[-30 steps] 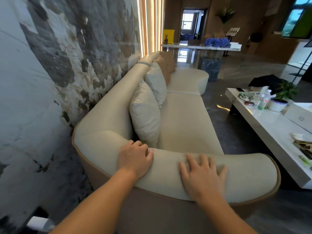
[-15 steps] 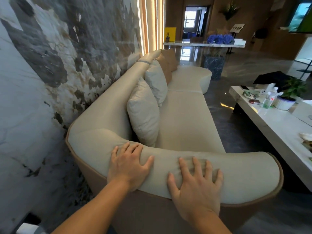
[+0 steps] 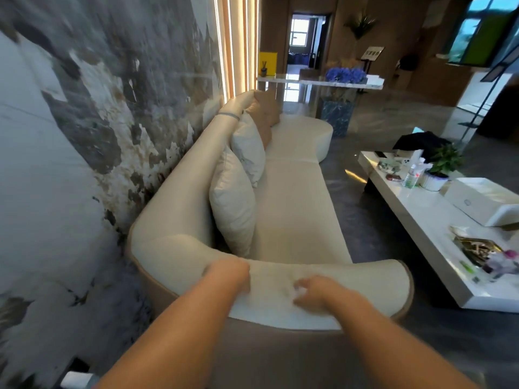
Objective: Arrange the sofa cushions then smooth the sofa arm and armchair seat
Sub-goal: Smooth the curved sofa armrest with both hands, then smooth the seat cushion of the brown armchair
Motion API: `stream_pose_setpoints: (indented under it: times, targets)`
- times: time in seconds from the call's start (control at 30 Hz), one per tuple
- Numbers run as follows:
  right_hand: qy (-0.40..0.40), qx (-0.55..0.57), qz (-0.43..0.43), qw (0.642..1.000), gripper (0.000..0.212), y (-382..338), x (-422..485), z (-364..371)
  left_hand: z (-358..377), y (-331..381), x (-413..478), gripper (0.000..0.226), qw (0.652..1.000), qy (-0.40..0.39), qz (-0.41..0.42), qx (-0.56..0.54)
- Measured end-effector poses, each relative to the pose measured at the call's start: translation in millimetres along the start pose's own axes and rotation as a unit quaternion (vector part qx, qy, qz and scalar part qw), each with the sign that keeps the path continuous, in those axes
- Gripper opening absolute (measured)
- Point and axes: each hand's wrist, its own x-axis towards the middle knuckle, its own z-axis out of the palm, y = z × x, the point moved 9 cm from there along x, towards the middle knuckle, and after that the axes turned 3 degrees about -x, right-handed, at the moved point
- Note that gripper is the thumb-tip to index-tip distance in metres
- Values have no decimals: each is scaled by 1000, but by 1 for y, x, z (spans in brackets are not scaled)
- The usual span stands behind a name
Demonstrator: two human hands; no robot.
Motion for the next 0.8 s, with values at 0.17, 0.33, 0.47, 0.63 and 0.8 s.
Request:
stream_pose_setpoints:
  times: [0.17, 0.33, 0.47, 0.63, 0.8]
  targets:
    - [-28, -49, 16, 998, 41, 2, -109, -69, -76, 36, -109, 51, 999, -16, 38, 33]
    - [-34, -92, 21, 995, 38, 21, -264, -112, -109, 54, -252, 36, 997, -18, 35, 71]
    - [19, -49, 23, 998, 36, 66, -408, -138, -129, 95, -382, 30, 993, -2, 39, 112]
    - [111, 27, 42, 993, 27, 150, -591, -172, -177, 197, -518, 31, 985, 78, 131, 77]
    - [251, 20, 129, 959, 25, 251, -749, -183, -217, 339, -633, 35, 946, 166, 268, 73]
